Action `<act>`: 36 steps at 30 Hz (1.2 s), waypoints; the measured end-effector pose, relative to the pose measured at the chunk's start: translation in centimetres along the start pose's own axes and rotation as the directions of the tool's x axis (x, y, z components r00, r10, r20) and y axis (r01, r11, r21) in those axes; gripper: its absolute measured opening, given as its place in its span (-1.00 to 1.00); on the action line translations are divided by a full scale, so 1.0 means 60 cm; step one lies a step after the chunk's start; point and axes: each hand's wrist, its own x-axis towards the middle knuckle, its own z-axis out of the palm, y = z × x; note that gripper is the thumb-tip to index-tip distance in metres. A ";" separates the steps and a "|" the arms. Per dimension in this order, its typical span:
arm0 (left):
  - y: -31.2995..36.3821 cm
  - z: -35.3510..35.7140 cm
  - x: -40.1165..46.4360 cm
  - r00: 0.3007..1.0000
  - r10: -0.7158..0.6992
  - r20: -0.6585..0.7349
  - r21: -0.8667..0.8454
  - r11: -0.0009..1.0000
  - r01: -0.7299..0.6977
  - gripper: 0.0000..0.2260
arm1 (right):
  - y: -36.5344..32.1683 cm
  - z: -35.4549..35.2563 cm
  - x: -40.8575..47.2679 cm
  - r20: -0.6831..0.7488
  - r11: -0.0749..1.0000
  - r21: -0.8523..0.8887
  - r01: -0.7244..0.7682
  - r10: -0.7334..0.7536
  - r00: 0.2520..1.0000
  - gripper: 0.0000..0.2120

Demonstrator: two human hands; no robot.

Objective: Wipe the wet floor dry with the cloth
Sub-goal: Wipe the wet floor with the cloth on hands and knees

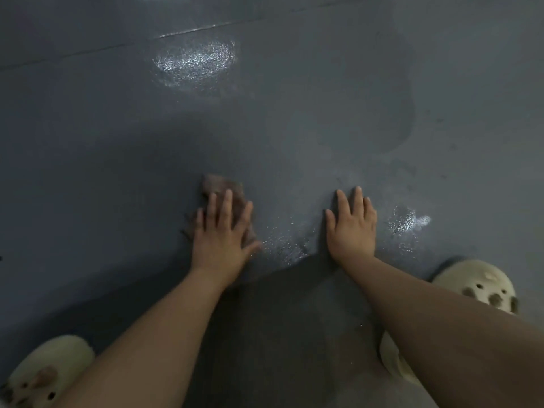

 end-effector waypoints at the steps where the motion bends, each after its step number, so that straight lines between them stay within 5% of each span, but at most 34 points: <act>1: -0.020 -0.007 0.024 0.998 -0.041 -0.051 -0.022 0.999 0.040 -0.29 | 0.001 -0.002 0.003 -0.005 1.000 -0.001 -0.005 0.005 1.000 -0.50; 5: -0.072 -0.044 0.116 0.886 -0.461 -0.056 -0.128 0.883 0.451 -0.22 | 0.020 0.001 0.000 0.014 0.998 -0.056 0.037 -0.036 0.999 -0.51; 8: -0.051 -0.050 0.148 0.828 -0.559 -0.042 -0.160 0.822 0.546 -0.33 | 0.035 -0.002 0.007 0.008 0.996 -0.059 0.069 -0.068 0.998 -0.53; 10: -0.006 -0.041 0.146 0.886 -0.462 -0.037 -0.145 0.880 0.452 -0.37 | 0.038 -0.003 0.010 -0.020 0.996 -0.042 0.077 -0.078 0.997 -0.55; 14: 0.136 -0.013 0.096 0.994 0.030 0.107 -0.043 0.999 -0.025 -0.34 | 0.041 -0.005 0.013 -0.111 0.997 0.014 0.082 -0.080 0.991 -0.40; 17: 0.205 0.030 0.019 0.906 0.383 0.181 0.003 0.921 -0.390 -0.36 | 0.046 -0.009 0.015 -0.149 0.995 0.066 0.072 -0.061 0.987 -0.38; 22: 0.147 0.031 0.047 0.767 0.619 0.172 0.120 0.759 -0.640 -0.45 | 0.056 -0.012 0.015 -0.153 0.992 0.083 0.094 -0.080 0.985 -0.40; 25: 0.085 -0.006 0.131 0.907 0.416 0.063 0.135 0.897 -0.420 -0.44 | 0.060 -0.013 0.014 -0.143 0.990 0.079 0.118 -0.106 0.984 -0.39; 27: 0.040 -0.034 0.173 0.999 -0.013 0.033 0.069 0.998 0.011 -0.41 | 0.063 -0.013 0.016 -0.152 0.986 0.093 0.135 -0.120 0.981 -0.39; 30: 0.023 -0.053 0.201 0.926 -0.375 -0.026 -0.064 0.925 0.373 -0.41 | 0.068 -0.016 0.023 -0.180 0.976 0.154 0.150 -0.122 0.976 -0.41; 33: 0.078 -0.038 0.195 0.946 -0.321 -0.036 -0.090 0.944 0.317 -0.41 | 0.077 -0.024 0.035 -0.237 0.948 0.273 0.164 -0.099 0.967 -0.48; 36: 0.164 -0.013 0.164 0.998 -0.060 0.016 -0.047 0.997 0.061 -0.38 | 0.091 -0.030 0.042 -0.291 0.903 0.405 0.141 -0.018 0.956 -0.57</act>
